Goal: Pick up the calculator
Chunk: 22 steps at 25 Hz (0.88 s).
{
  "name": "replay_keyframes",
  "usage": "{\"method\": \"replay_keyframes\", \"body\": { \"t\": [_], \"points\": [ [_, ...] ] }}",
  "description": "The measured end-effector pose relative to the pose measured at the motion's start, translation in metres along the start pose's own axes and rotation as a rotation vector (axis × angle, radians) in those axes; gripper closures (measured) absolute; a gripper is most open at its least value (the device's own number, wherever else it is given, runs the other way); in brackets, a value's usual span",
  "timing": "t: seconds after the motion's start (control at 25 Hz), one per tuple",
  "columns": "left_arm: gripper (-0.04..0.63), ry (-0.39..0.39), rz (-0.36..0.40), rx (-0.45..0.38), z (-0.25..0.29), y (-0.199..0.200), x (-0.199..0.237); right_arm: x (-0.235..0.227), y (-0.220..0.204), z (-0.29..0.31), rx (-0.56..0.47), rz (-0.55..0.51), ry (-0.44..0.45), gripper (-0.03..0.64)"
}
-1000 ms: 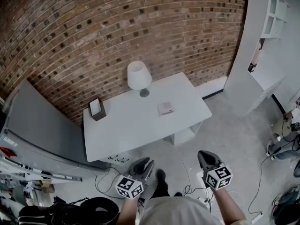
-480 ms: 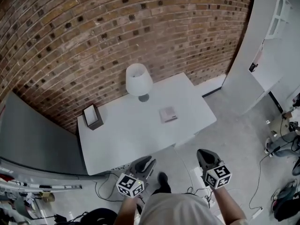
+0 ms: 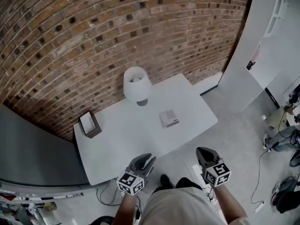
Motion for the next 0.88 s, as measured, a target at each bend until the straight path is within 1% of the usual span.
{"method": "replay_keyframes", "body": {
  "t": [0.36, 0.64, 0.8, 0.88],
  "points": [
    [0.488, 0.008, -0.044, 0.026, 0.025, -0.006, 0.026, -0.018, 0.004, 0.035, 0.027, 0.001, -0.017, 0.604],
    [0.485, 0.04, -0.084, 0.059, 0.059, -0.013, 0.045, -0.049, 0.013, 0.077, 0.071, -0.006, 0.023, 0.604],
    [0.478, 0.061, -0.124, 0.09, 0.089, -0.02, 0.062, -0.075, 0.023, 0.109, 0.107, -0.002, 0.051, 0.604],
    [0.472, 0.068, -0.127, 0.113, 0.107, -0.024, 0.072, -0.088, 0.028, 0.127, 0.124, -0.004, 0.068, 0.604]
  ]
}}
Point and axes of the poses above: the fingertips, and each gripper's own axes: z forward along the fingers, x to its left, y out of its top, the point moved 4 cm from there along -z, backward along the fingers, and after that the axes turned 12 degrees about z, right-handed, at the moved point
